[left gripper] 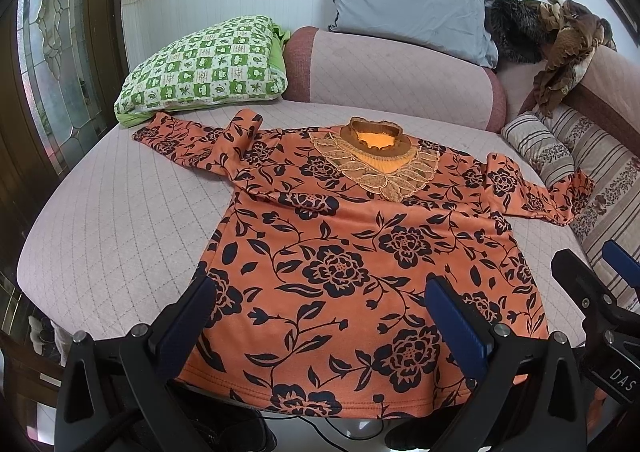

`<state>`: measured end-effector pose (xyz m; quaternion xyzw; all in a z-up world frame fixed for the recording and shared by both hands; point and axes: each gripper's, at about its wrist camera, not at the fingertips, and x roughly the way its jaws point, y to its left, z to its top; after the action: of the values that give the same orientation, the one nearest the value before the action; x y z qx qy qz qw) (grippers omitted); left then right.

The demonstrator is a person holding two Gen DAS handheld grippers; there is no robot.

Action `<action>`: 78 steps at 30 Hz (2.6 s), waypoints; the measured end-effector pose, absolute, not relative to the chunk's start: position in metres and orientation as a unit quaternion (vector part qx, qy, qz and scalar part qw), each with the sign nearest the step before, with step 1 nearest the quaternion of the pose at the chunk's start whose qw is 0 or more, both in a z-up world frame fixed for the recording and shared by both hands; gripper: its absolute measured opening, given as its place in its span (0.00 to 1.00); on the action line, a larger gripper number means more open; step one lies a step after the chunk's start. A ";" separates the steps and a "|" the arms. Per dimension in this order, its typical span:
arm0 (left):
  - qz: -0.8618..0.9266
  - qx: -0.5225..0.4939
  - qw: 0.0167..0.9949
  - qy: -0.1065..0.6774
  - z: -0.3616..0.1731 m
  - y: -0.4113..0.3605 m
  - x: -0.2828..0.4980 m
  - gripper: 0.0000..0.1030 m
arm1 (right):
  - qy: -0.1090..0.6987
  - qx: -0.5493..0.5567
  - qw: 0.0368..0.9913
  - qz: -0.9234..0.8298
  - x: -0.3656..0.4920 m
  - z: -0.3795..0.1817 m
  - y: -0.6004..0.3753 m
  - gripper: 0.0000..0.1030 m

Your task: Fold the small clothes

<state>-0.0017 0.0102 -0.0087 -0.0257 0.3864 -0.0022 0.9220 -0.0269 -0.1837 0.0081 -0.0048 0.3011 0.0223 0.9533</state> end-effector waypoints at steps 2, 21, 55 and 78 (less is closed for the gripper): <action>-0.003 -0.026 0.922 0.387 -0.009 0.010 -0.001 1.00 | 0.301 -0.005 0.953 0.023 -0.027 0.008 -0.183 1.00; -0.026 -0.047 0.908 0.416 -0.036 0.027 0.019 1.00 | 0.324 0.093 0.940 0.048 -0.012 -0.010 -0.238 1.00; -0.008 -0.138 0.901 0.412 -0.104 0.110 0.115 1.00 | 0.305 0.046 0.951 -0.026 0.254 0.093 -0.355 0.05; -0.032 -0.171 0.903 0.392 -0.081 0.115 0.123 1.00 | 0.424 0.192 0.874 0.138 0.209 -0.077 -0.253 0.82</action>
<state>0.1233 0.1155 -0.0811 -0.1707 0.3923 -0.0315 0.9033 0.2090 -0.2528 -0.0775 0.1917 0.4239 0.1377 0.8744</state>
